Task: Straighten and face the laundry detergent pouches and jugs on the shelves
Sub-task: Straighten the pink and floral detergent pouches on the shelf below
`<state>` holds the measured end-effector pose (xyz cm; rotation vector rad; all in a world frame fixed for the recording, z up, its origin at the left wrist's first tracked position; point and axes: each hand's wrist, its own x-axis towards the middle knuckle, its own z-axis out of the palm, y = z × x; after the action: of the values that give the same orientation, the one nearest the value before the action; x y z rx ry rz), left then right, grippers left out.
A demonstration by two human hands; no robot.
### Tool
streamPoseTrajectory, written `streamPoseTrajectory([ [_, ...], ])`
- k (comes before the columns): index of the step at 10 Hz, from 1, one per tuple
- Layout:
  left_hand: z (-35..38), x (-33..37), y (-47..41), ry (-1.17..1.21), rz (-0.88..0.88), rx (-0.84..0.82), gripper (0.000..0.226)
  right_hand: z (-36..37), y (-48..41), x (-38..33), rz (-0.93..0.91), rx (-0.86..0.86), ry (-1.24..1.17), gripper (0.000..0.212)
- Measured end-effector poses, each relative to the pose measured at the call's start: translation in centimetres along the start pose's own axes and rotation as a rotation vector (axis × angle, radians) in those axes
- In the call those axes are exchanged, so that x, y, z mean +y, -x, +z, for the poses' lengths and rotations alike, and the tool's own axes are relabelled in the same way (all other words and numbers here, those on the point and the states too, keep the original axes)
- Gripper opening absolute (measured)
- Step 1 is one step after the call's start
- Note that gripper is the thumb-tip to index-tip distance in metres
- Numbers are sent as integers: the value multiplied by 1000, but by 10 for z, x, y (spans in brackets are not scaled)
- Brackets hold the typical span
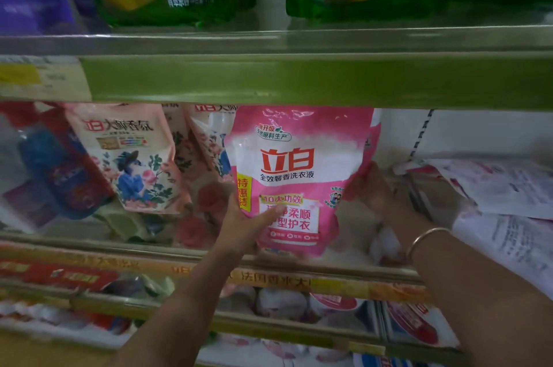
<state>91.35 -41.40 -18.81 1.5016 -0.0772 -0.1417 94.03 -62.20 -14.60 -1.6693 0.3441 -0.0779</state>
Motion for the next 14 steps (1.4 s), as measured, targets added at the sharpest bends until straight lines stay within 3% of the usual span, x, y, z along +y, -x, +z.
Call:
streamPoseTrajectory([
  [2, -1, -7, 1, -50, -13, 17, 40, -15, -30, 35, -47, 80, 250, 35],
  [3, 0, -9, 2, -51, -9, 41, 38, -10, -36, 54, -65, 286, 212, 52],
  [4, 1, -8, 5, -28, -40, 80, 29, -4, -11, 50, -181, 399, 347, 78],
  [5, -3, -9, 3, -24, -66, 103, 17, 1, 21, 49, -281, 288, 129, 45],
  [6, -11, -5, 1, -78, -65, 128, 10, 17, 54, 44, -199, -98, 3, 37],
  [7, -27, -4, 1, -141, -49, 171, 9, 44, 63, 58, -179, -322, 97, 50],
  [9, -51, 1, 14, -462, -26, 357, 22, 98, 51, 66, -220, -357, 318, 73],
  [10, -45, 4, 29, -717, -82, 439, 63, 102, 53, 55, -202, -392, 336, 78],
  [11, -4, 9, 55, -1301, -293, 125, 38, 79, 55, 43, -255, -361, 190, 55],
  [12, 57, 11, 46, -1251, -75, -51, 31, 31, 41, 20, -399, 184, 59, 32],
  [13, 93, 8, 2, -812, -29, -32, 44, -13, 5, -11, -482, 524, 126, 38],
  [14, 113, 22, -26, -483, -112, 149, 55, -35, -18, -52, -593, 497, 287, 29],
])
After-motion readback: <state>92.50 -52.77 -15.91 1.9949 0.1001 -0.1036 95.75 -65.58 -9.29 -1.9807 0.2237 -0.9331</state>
